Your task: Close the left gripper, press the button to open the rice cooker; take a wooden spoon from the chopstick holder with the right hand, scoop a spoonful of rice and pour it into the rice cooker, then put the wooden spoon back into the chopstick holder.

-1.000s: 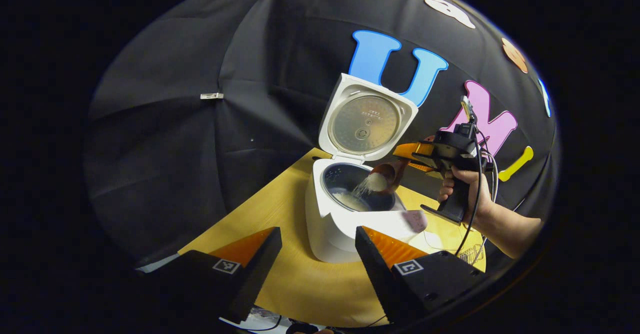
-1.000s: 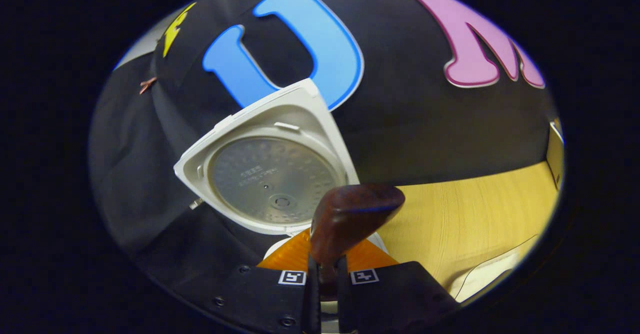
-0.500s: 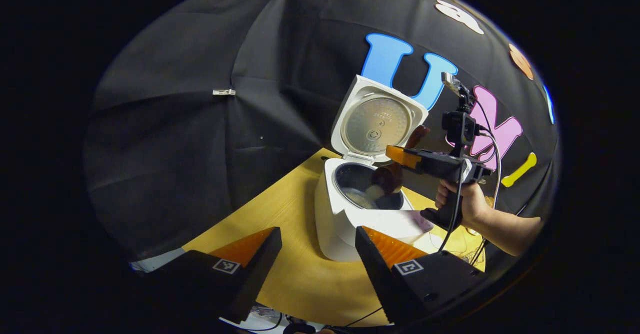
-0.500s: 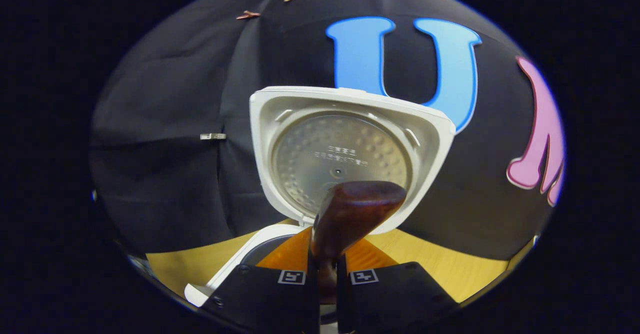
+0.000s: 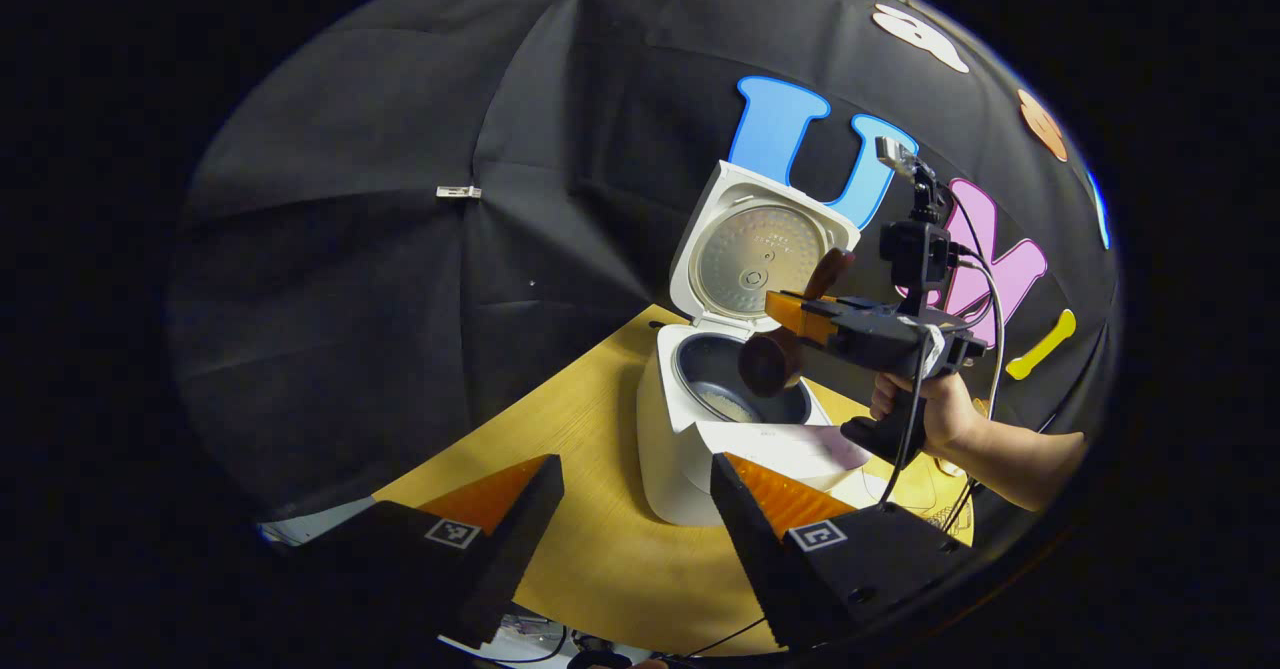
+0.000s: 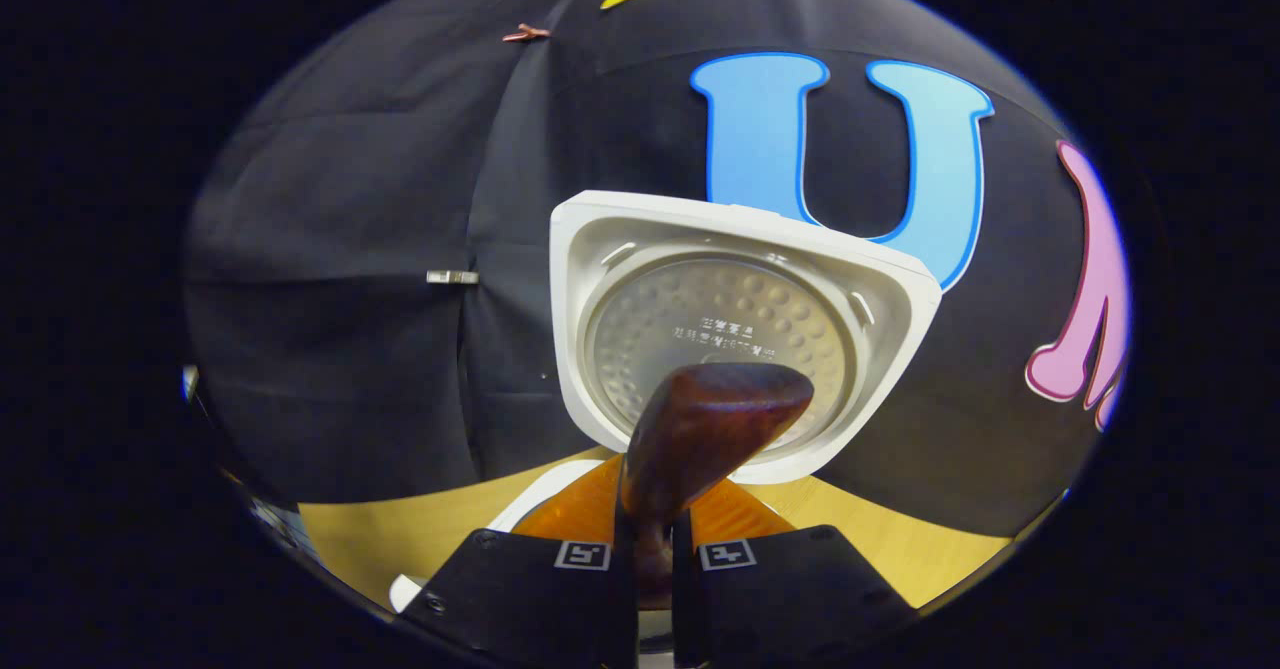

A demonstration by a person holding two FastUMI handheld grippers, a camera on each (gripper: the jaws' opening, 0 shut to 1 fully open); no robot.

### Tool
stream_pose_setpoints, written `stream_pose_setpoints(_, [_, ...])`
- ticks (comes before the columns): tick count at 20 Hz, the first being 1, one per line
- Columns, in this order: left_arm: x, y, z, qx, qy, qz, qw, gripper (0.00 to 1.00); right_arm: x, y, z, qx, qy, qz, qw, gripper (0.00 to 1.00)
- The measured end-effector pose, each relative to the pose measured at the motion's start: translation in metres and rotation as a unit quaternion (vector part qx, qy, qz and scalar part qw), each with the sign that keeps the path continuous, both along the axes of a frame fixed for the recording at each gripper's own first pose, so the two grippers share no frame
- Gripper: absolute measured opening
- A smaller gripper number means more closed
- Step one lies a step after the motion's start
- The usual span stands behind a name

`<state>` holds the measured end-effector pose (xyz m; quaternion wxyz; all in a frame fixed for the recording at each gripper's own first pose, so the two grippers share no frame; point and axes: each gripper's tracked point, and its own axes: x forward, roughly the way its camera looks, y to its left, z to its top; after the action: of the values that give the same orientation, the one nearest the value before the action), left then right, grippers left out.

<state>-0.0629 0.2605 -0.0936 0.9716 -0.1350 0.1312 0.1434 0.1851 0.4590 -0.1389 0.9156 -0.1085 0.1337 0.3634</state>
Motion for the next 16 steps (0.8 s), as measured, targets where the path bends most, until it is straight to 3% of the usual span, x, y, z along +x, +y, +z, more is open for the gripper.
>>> stream_pose_setpoints(9, [0.008,-0.024,0.022,0.029,-0.013,-0.011,0.999,0.96,-0.007,-0.040,0.082,0.101,0.004,-0.021,0.995,0.17])
stream_pose_setpoints(14, [0.024,-0.062,0.035,0.052,-0.019,-0.036,0.998,0.95,-0.011,-0.095,0.128,0.126,-0.017,-0.037,0.991,0.17])
stream_pose_setpoints(15, [0.028,-0.071,0.039,0.058,-0.021,-0.042,0.997,0.92,-0.010,-0.110,0.131,0.126,-0.019,-0.044,0.991,0.17])
stream_pose_setpoints(16, [0.034,-0.080,0.042,0.063,-0.024,-0.048,0.997,0.95,-0.010,-0.125,0.135,0.125,-0.024,-0.048,0.991,0.17])
